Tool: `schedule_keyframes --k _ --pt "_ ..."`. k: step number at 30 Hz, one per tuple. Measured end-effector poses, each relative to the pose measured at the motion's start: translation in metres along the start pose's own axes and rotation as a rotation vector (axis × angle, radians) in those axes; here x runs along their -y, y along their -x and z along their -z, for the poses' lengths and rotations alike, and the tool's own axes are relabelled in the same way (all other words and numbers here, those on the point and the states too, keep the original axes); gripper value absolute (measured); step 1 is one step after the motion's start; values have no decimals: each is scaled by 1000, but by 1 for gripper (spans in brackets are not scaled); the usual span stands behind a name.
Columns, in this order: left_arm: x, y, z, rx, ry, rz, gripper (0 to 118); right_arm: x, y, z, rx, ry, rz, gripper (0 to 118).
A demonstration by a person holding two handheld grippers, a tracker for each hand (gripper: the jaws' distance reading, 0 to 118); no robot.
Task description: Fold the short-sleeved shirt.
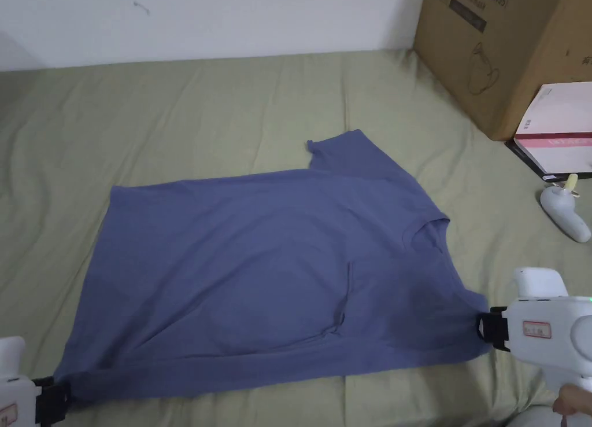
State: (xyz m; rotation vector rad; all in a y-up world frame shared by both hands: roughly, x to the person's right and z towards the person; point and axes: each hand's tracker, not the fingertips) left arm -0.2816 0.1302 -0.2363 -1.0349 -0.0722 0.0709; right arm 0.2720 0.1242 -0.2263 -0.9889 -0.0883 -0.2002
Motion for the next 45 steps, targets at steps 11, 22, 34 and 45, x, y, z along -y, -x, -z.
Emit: schedule_keyframes --k 11,22,34,45 --pt "-117 -4 39 -20 -66 38 1 -101 -6 34 50 -48 21 0" --pt "-130 -6 78 -37 19 98 106 -108 -22 65 66 -15 52 83" --pt "-55 17 38 9 -37 -99 4 -59 13 26 26 -22 -30 0" --pt "-56 40 109 -49 111 -155 76 -32 10 32 -7 28 14 0"
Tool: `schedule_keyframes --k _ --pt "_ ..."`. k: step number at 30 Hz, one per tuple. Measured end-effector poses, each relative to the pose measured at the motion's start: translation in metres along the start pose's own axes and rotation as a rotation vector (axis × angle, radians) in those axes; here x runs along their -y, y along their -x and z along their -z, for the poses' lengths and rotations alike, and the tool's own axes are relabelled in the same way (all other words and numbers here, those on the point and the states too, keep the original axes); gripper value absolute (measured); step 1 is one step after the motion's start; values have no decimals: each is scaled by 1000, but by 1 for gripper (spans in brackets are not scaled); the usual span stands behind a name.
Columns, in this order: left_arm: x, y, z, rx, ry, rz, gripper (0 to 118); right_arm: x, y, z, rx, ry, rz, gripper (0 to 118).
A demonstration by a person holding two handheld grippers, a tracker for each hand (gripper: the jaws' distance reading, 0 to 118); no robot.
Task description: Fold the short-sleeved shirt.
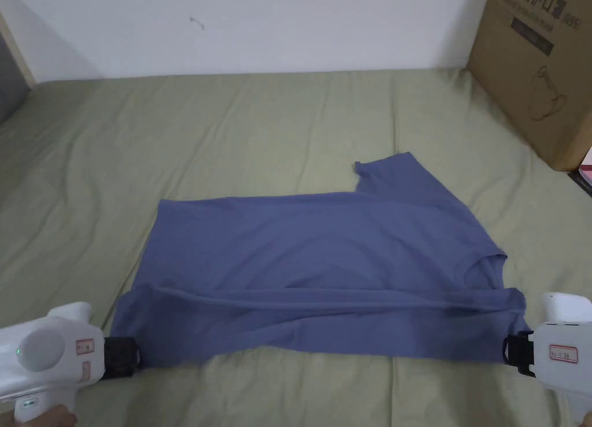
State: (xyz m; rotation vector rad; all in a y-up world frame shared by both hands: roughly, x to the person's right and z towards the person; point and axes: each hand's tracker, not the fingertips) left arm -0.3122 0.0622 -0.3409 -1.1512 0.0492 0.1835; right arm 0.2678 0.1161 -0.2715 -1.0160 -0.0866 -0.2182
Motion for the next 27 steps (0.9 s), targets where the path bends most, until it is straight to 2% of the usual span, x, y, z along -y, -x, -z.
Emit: schedule_keyframes --k 1,2,3,5,6,7,8,9,10,11,12,13,14,15,16,17,18,19,20,21,22,23,24,27 --pt "4 1 -4 -19 -33 11 75 2 -1 -1 6 6 0 0" --pt "3 -1 -6 -19 -42 15 64 2 -3 -1 14 9 -2 0" --pt "2 -4 -12 -39 -57 39 48 4 -7 -2 25 12 -4 0" --pt "-1 -6 -17 -26 -83 47 8 4 -11 -1 33 17 -4 0" --pt "-4 -8 -17 -3 -77 30 8 4 -14 -1 42 16 3 2" --pt "-7 -11 -17 -4 -64 20 8 2 -17 0 65 14 9 16" --pt "-7 -12 -17 -33 -49 61 8 0 -19 0 103 -4 21 53" --pt "-5 -14 -18 -42 -49 78 8 -1 -21 1 122 -12 32 84" --pt "-4 -16 -18 -41 -46 83 8 -6 -26 6 114 -10 41 99" --pt "-4 -17 -18 -42 -47 88 8 -9 -32 11 104 -14 56 99" --pt "-4 -17 -18 -41 -49 89 8 -13 -37 17 72 -31 95 99" --pt "-5 -15 -18 -33 -43 78 8 -17 -39 25 71 20 130 98" --pt "-5 -15 -19 -28 -40 69 8 -19 -40 32 64 66 160 93" --pt "-6 -12 -19 -21 -40 61 8 -18 -41 41 25 74 177 81" --pt "-6 -11 -19 -16 -39 55 8 -15 -41 51 -5 79 167 67" --pt "-6 -11 -19 -11 -38 50 8 -15 -34 60 12 105 148 60" --pt "-6 -11 -19 -9 -35 50 8 -11 -29 66 151 126 87 52" --pt "-7 -10 -19 -8 -34 53 8 -11 -25 59 96 81 82 29" --pt "-8 -11 -20 -8 -31 56 8 -13 -22 48 100 62 44 29" --pt "-9 -11 -22 -8 -31 60 8 -14 -20 41 100 35 -13 17" --pt "-10 -11 -22 -8 -31 63 8 -16 -20 35 -7 38 -5 5" --pt "-12 -11 -22 -9 -27 67 8 -19 -20 35 62 54 15 5" --pt "-12 -11 -24 -8 -25 74 8 -21 -20 34 63 50 0 5" --pt "-12 -10 -34 -7 -32 84 8 -28 -20 27 58 43 25 5"
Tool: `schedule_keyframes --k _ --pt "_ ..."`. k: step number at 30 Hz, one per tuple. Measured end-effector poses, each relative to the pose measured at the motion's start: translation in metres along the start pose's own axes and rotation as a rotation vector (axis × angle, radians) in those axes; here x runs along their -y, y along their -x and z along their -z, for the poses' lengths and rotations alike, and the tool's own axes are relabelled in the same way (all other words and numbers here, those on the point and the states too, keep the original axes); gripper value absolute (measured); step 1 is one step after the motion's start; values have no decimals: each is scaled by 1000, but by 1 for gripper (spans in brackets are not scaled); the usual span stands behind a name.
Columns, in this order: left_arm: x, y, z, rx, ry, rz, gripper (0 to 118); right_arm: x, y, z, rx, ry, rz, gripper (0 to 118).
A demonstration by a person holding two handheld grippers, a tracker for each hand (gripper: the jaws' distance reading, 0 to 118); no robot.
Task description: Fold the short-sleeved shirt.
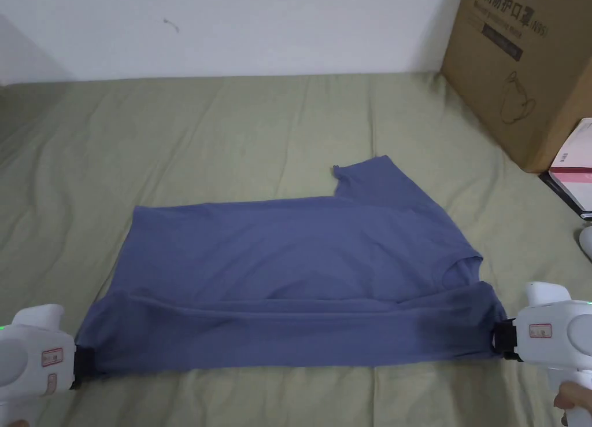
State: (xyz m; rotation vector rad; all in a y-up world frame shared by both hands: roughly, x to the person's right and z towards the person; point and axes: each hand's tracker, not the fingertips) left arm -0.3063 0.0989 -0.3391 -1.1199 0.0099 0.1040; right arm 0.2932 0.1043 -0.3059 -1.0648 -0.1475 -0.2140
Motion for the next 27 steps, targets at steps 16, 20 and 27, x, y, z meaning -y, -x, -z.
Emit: schedule_keyframes --k 16,20,27 --pt "98 11 -31 -227 127 197 6 94 -39 -45 36 70 -29 6" --pt "106 43 -40 -96 83 25 6 95 -38 -39 36 75 14 79" --pt "74 44 -87 28 -135 -124 105 53 -20 -78 22 -93 -37 89"
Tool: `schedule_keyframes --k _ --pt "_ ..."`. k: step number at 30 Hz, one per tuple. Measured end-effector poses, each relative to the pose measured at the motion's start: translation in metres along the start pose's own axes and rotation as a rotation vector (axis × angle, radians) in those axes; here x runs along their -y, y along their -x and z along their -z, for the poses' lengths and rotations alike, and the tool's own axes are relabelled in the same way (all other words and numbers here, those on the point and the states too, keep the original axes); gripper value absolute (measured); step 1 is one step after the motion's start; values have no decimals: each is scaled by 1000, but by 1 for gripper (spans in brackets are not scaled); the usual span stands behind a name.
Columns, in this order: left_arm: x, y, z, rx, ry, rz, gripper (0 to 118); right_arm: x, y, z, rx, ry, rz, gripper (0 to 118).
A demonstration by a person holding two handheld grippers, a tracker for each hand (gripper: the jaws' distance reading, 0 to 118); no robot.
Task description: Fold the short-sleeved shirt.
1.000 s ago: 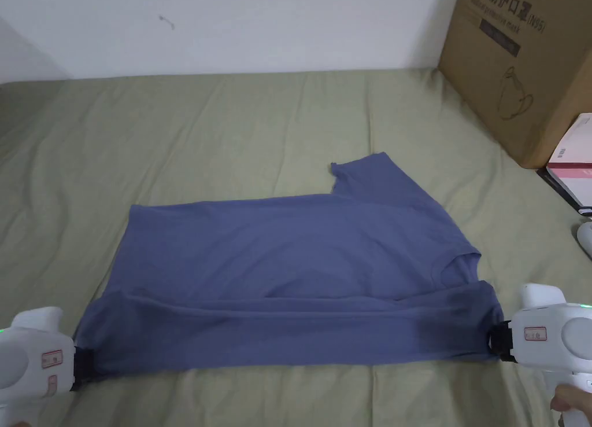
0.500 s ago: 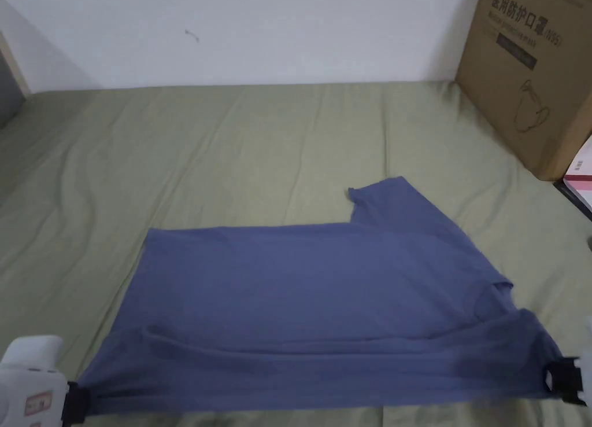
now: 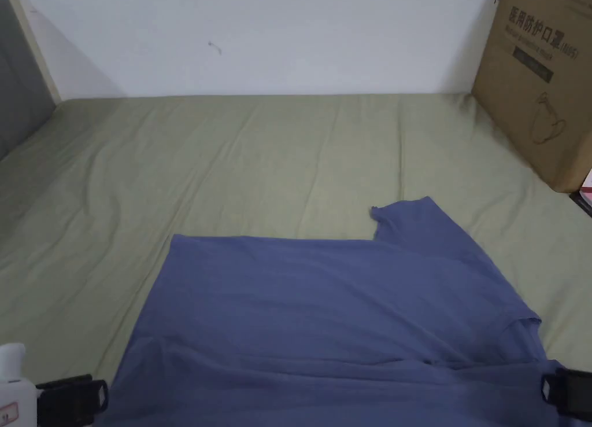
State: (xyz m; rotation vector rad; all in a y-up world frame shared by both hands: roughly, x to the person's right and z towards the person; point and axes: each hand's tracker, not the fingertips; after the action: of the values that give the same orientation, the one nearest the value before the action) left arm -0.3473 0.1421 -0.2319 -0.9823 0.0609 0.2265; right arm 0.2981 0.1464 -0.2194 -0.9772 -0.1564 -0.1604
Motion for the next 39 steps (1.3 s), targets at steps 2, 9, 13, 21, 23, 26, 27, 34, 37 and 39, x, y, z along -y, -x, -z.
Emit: schedule_keyframes --k 2,9,13,21,23,26,27,34,37,39 --pt "-10 -12 -4 62 -46 3 107 -13 10 -7 -59 -46 -19 80" --pt "-20 -63 30 69 9 77 0 -28 43 32 -119 -3 5 0" --pt "-33 -74 50 107 18 74 0 -55 43 63 -109 16 30 0" --pt "-81 -95 78 83 22 108 0 -185 34 137 -83 47 13 97" --pt "-87 -98 88 82 36 109 0 -212 33 167 -66 77 -6 98" --pt "-90 -101 103 61 80 116 0 -243 35 214 -43 105 -2 98" --pt "-90 -101 108 50 94 118 0 -248 36 226 -44 137 4 98" --pt "-92 -105 126 33 138 103 0 -244 47 256 -35 210 -104 87" --pt "-91 -109 127 54 147 101 0 -244 50 237 -76 163 -199 0" --pt "-90 -112 127 56 143 104 0 -244 56 239 -52 184 -179 0"
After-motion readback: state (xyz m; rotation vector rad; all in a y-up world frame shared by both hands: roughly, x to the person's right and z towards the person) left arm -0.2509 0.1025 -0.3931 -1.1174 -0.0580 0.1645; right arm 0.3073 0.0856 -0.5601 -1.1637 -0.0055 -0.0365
